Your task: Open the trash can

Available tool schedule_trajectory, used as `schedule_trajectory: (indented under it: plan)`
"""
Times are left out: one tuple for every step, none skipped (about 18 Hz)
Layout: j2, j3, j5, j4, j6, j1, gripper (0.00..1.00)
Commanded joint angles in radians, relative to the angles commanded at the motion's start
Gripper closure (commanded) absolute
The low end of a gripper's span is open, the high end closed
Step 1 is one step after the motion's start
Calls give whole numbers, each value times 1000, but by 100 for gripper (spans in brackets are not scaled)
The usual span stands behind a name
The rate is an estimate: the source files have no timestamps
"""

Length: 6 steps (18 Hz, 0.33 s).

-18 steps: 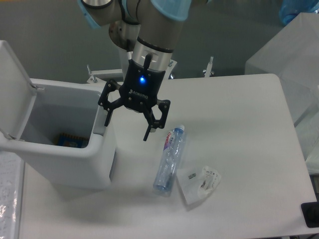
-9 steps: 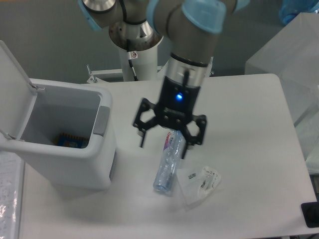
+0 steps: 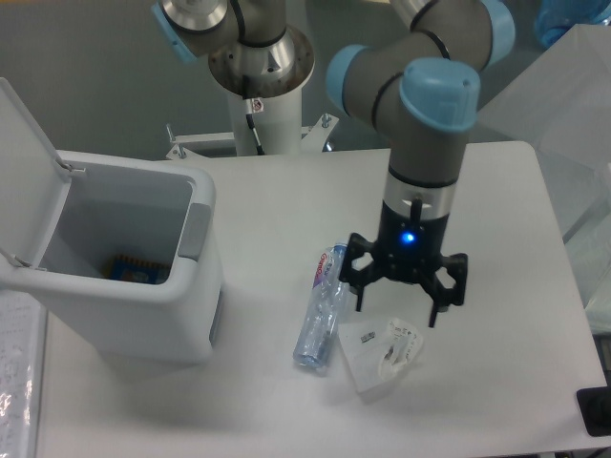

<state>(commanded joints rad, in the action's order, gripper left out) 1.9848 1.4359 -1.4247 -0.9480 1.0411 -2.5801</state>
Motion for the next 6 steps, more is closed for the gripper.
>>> schedule_trajectory:
  plan:
    - [15,-2,-34,-2,35,0,0]
    - [29,-2,-72,-3,71,0,0]
    - [40,0,-112,-5,101,0,0]
    - [51,0,-141,-5,126,0,0]
    - [63,-5,-161,-5,146,0,0]
    - [69,-8,-175,-5,154,2,0]
